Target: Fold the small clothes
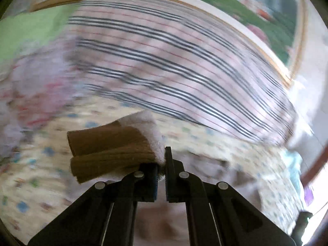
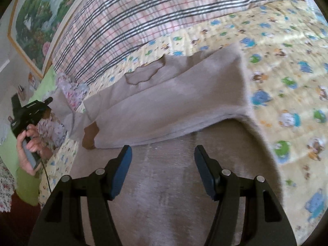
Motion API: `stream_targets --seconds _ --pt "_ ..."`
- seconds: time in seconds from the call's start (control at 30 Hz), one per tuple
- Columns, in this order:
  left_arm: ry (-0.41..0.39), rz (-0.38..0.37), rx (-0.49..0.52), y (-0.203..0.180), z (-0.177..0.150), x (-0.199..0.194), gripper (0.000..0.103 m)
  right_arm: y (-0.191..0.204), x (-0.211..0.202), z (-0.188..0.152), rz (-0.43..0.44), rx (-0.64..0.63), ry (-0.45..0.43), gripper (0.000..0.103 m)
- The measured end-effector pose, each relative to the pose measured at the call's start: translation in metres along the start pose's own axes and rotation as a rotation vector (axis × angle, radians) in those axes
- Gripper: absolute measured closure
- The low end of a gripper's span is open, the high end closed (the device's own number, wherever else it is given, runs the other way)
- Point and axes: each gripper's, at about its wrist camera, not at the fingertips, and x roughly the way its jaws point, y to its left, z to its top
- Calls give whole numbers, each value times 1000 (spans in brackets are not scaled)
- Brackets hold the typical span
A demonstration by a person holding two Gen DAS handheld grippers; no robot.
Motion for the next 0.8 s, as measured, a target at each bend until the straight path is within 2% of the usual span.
stream_targets --seconds 0.1,0.27,0.4,0.53,0.63,0.7,0.8 --pt "48 -80 90 -64 -23 15 101 -14 -13 0 -17 22 -20 39" --pt "155 -154 209 -146 -71 54 100 -42 -34 2 -48 80 -62 39" --pt "227 -154 278 -179 -110 81 100 -63 -45 4 -70 129 -86 39" --pt "314 -99 367 -197 -146 118 96 -76 -50 5 -83 165 -97 39" --pt "368 -81 407 -199 -163 137 79 -78 -49 6 -84 174 -98 39" --pt "403 -101 403 -193 -170 133 56 -75 -47 8 -78 172 -92 39" --pt "383 -116 417 -181 -174 107 45 -67 -41 10 -66 160 -80 39"
